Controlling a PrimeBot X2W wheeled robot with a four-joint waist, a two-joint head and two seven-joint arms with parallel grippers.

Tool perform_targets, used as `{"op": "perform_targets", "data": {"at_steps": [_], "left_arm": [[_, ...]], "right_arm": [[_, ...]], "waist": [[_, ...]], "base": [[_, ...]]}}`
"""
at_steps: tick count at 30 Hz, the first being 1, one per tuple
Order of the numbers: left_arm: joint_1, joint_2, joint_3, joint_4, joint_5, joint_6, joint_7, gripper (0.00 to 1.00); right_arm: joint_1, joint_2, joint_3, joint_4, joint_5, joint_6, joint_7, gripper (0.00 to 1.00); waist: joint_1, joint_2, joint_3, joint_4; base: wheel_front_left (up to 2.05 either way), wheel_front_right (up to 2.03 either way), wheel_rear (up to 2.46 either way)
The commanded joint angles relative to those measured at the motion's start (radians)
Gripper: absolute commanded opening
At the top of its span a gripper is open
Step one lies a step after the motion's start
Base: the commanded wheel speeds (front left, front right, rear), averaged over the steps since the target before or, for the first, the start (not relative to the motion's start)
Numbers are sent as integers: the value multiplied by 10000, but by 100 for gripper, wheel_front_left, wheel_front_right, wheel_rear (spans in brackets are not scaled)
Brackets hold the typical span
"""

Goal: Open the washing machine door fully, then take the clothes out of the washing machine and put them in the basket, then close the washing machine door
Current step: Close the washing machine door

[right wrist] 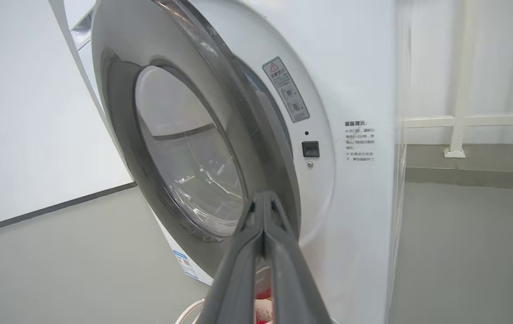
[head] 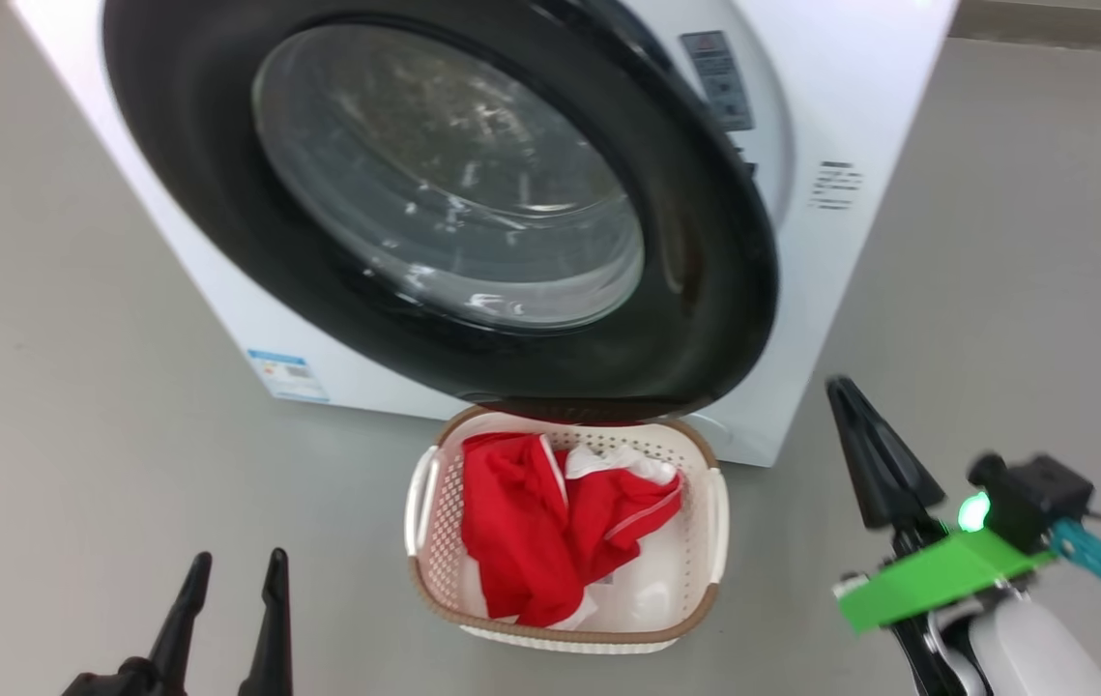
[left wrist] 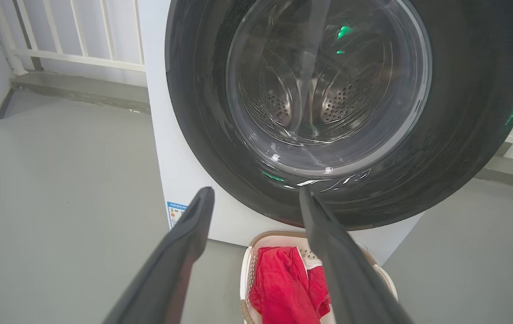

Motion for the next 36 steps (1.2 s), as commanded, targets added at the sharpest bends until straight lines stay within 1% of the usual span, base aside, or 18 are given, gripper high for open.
{"op": "perform_targets", "data": {"at_steps": [1, 2, 7, 11, 20, 36], "left_arm": [[-340, 59, 231, -295, -89, -56, -80, 100], [-394, 59, 150, -298, -167, -56, -80, 100], [-592, 58, -62, -296, -293, -56, -80, 100], [-772, 58, -218, -319, -368, -43, -80, 100], [-1091, 57, -379, -347, -535, -14, -80, 100], [-1926, 57, -833, -414, -1017, 49, -80, 100]], "right_arm": [[-564, -113, 371, -167, 195, 63, -65, 0], [-919, -154, 582, -70, 237, 63, -65, 0], [-1720, -231, 1059, 223, 387, 63, -65, 0], [-2224, -258, 1196, 469, 417, 63, -65, 0], [-2836, -263, 1026, 652, 350, 63, -65, 0], [-4192, -593, 406, 675, 328, 63, -65, 0]], "waist": [[0, 0, 160, 330], [0, 0, 262, 451], [0, 0, 550, 697], [0, 0, 820, 834], [0, 0, 1343, 975], [0, 0, 2554, 1173]], "base": [[0, 0, 0], [0, 0, 0], [0, 0, 0], [0, 0, 0], [0, 0, 0], [0, 0, 0]]}}
